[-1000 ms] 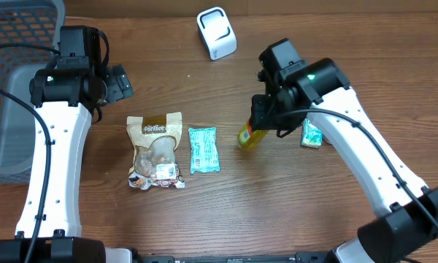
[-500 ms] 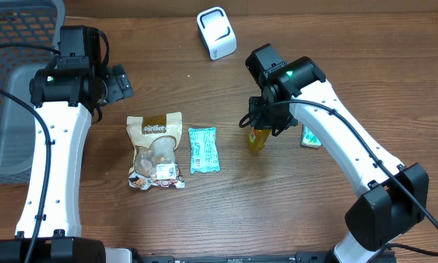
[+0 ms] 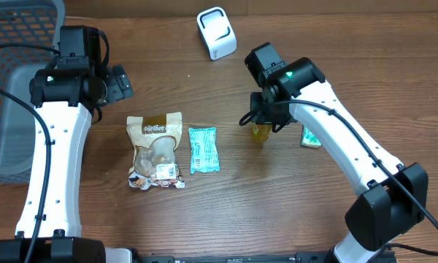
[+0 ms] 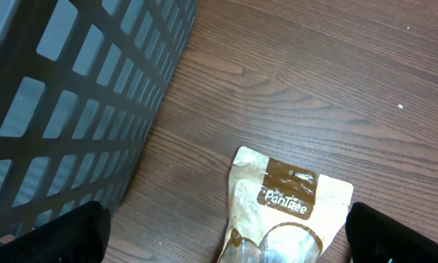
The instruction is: Scan the item barcode
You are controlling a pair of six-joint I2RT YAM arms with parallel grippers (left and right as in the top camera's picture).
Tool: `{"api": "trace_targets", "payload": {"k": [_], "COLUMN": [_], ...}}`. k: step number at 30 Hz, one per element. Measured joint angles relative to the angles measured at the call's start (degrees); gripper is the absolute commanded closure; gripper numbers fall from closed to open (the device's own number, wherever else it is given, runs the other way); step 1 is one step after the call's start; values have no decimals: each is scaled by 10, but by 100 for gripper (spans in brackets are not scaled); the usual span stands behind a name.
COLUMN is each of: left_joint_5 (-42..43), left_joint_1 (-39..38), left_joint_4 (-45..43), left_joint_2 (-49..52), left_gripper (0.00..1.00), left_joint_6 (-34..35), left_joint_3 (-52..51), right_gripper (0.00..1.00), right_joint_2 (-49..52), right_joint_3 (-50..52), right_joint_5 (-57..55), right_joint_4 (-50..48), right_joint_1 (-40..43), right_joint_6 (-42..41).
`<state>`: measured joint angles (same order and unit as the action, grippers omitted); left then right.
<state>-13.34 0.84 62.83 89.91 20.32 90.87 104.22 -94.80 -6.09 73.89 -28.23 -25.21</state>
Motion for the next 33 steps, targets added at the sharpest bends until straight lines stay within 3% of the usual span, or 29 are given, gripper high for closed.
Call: {"api": "trace_targets", "payload": {"k": [23, 26, 33], "left_joint_5": [0, 0, 0], "left_joint_1": [0, 0, 0], "left_joint_4": [0, 0, 0], "left_joint_2": [0, 0, 0], "left_gripper": [1, 0, 1], "left_joint_6": [0, 0, 0], "left_joint_3": [0, 0, 0], "right_gripper": [92, 87, 63], "right_joint_2": [0, 1, -4], "right_joint_3": [99, 114, 127], "right_joint_5": [-8, -16, -23], "right_joint_4": [-113, -124, -148], "right_joint_1": [0, 0, 0], "right_joint_6": [-1, 0, -1]}}
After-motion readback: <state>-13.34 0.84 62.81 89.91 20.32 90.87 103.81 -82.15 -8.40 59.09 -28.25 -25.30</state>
